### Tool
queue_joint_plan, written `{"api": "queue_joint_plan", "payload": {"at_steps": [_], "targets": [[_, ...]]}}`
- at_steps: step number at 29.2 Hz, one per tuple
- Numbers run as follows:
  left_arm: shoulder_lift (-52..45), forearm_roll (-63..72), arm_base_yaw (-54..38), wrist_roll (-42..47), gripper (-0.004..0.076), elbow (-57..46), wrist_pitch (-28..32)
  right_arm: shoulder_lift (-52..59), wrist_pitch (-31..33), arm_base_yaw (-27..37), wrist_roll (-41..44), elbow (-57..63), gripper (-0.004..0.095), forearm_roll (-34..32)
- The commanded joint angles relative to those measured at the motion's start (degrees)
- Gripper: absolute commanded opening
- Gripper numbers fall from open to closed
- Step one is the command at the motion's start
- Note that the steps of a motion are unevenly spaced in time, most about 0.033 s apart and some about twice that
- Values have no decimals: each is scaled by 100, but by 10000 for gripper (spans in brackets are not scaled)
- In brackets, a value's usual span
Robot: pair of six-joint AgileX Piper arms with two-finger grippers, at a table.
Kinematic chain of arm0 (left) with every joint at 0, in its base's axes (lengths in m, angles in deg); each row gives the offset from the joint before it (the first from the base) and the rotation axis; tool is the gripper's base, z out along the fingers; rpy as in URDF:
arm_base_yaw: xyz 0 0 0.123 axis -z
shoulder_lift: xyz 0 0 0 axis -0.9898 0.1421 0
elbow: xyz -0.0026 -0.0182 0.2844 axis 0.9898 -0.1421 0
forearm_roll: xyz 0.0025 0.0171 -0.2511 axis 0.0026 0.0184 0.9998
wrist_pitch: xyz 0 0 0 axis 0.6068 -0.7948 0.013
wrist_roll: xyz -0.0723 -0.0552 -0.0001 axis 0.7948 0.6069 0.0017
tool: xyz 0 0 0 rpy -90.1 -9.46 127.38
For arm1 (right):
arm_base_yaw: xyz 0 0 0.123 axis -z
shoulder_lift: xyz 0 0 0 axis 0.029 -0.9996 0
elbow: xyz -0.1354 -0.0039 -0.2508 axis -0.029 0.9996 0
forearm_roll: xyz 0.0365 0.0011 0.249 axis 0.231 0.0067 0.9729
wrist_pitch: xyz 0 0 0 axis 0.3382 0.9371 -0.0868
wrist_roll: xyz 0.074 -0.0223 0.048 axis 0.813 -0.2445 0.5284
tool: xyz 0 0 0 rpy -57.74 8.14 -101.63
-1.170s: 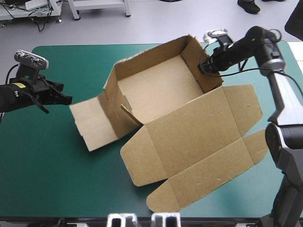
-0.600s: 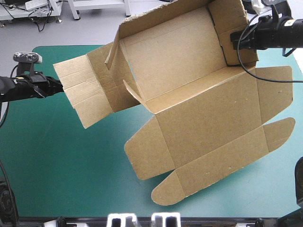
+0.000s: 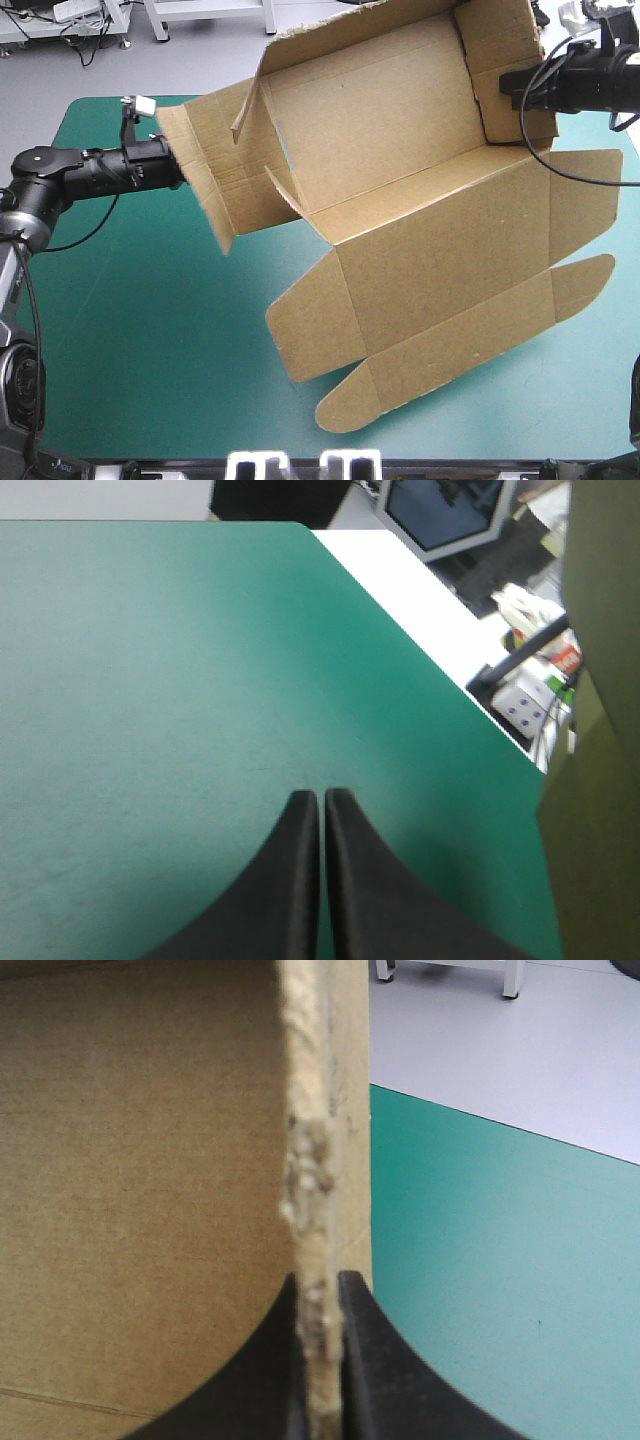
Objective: Fold the box
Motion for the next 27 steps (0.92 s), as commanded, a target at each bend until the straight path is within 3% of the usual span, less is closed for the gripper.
{"api": "queue_joint_plan", "payload": {"at_steps": [1, 5, 8, 12, 14, 23, 27], "targets": [[-226, 642, 379, -59, 9, 160, -578, 138, 64, 18, 2, -130, -24, 546], [-282, 763, 448, -59, 47, 160, -578, 138, -20, 18, 15, -130, -24, 211], [-397, 788, 448, -4, 158, 160, -578, 128, -210, 18, 149, -130, -24, -117], [-611, 804, 470, 35, 387, 160, -555, 115, -509, 6, 237, -28, -24, -196], [-689, 833, 531, 66, 430, 160, -573, 115, -627, 6, 237, 64, -24, -196], [-788, 1039, 809, 255, 445, 160, -573, -62, -832, -48, 317, 86, -23, -186], [-788, 1326, 834, 263, 477, 160, -573, -76, -1109, -349, 494, 86, -23, -587]]}}
